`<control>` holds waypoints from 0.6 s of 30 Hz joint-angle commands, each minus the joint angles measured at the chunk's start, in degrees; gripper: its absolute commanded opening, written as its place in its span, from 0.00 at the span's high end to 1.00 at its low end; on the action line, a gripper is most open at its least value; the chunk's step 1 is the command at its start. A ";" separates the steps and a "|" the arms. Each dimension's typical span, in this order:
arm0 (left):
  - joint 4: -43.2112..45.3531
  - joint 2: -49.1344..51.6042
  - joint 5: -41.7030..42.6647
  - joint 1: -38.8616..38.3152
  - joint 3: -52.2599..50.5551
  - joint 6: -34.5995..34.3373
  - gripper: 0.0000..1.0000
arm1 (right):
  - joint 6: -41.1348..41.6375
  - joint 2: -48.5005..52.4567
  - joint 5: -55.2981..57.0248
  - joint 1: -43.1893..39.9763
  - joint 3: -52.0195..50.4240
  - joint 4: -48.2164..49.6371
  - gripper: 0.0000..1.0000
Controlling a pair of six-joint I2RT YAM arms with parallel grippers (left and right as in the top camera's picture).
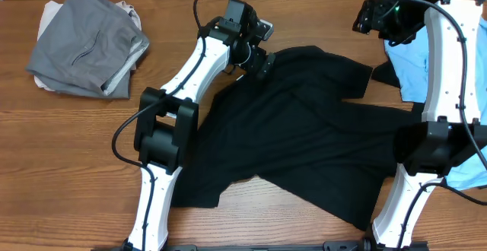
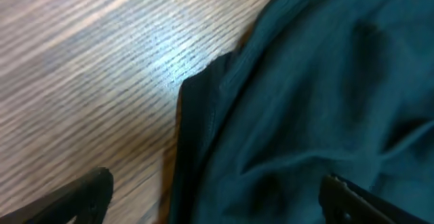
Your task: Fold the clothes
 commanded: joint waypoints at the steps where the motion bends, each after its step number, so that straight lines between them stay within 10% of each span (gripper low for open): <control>1: 0.22 1.68 -0.52 -0.37 0.72 0.17 0.09 | -0.42 -2.21 -0.48 0.09 -3.76 1.57 0.34; 5: 0.87 1.73 -0.55 -0.42 0.72 -0.20 0.28 | -0.39 -2.21 -0.50 0.09 -4.96 2.36 0.38; 14: 0.55 5.01 -0.48 -0.66 0.48 -2.34 0.36 | -0.39 -2.21 -0.48 0.09 -4.96 3.54 0.39; 18: 1.16 5.44 -0.66 -0.66 0.55 -3.87 0.68 | 0.09 -2.21 -0.50 0.11 -4.96 4.59 0.44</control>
